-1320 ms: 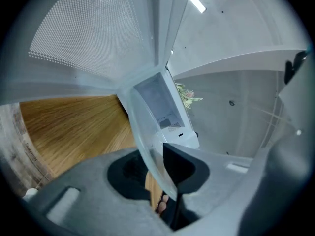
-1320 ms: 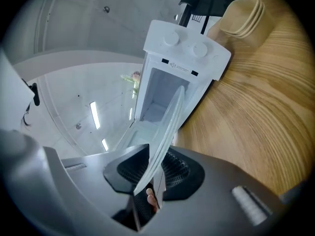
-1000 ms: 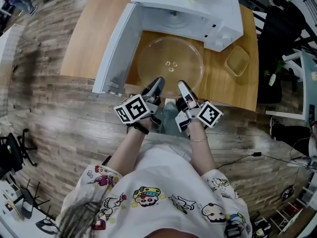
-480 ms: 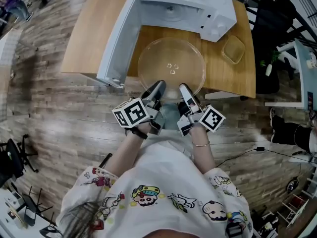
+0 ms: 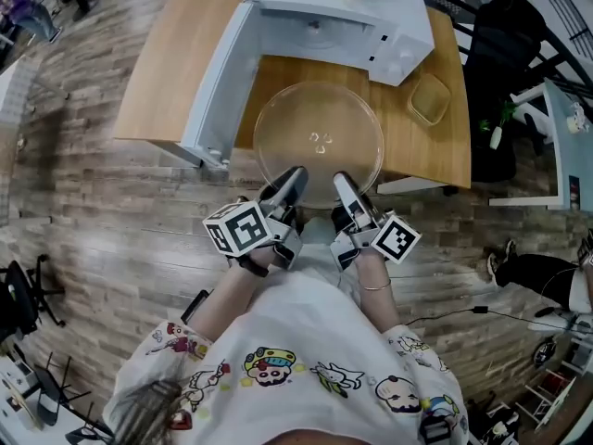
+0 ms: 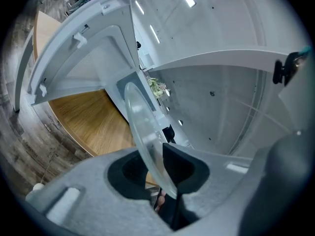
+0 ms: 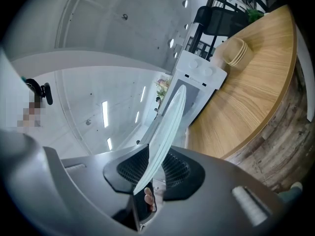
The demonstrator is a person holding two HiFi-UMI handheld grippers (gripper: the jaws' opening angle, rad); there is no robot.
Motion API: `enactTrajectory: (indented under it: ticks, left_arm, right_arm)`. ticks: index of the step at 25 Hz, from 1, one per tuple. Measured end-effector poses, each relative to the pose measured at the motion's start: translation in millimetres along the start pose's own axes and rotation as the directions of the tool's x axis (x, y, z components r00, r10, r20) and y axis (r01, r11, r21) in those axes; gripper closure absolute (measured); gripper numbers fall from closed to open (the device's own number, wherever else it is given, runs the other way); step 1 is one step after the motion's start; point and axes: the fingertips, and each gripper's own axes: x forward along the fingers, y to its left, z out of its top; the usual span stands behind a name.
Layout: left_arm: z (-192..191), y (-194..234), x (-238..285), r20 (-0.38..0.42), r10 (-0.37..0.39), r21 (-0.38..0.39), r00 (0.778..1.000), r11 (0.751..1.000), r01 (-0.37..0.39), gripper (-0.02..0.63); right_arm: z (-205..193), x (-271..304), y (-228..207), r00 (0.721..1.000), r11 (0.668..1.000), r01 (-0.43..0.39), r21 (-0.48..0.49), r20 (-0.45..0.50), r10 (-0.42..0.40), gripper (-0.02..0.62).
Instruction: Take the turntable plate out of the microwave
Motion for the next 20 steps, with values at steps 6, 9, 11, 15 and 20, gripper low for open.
enactTrajectory:
  ticks: [6,9,11,15,20]
  left_arm:
    - [-1,-17,3,0.015,0.000,-0.009,1.000,1.000,0.000,0.531]
    - [-3,-25,6,0.019,0.001,-0.016,1.000,1.000,-0.001,0.531]
    - [-5,-32,7,0.023,0.000,-0.020,1.000,1.000,0.001,0.531]
    - [-12,-41,7,0.029,0.002,-0.014,1.000,1.000,-0.002,0.531]
    - [-15,-44,2,0.027,0.012,-0.011,1.000,1.000,-0.012,0.532]
  right_arm:
    - [13,-7,10,1.000,1.000,0.000,-0.015,-0.027,0.000,0.500]
    - [20,-11,15,0.999,1.000,0.000,-0.018,-0.039,-0.001,0.500]
    - [24,-16,18,0.999,1.000,0.003,-0.016,-0.049,-0.004,0.500]
    - [27,-26,21,0.998,1.000,-0.008,-0.021,-0.068,0.007,0.499]
    - [23,-29,23,0.996,1.000,-0.021,-0.011,-0.083,0.020,0.499]
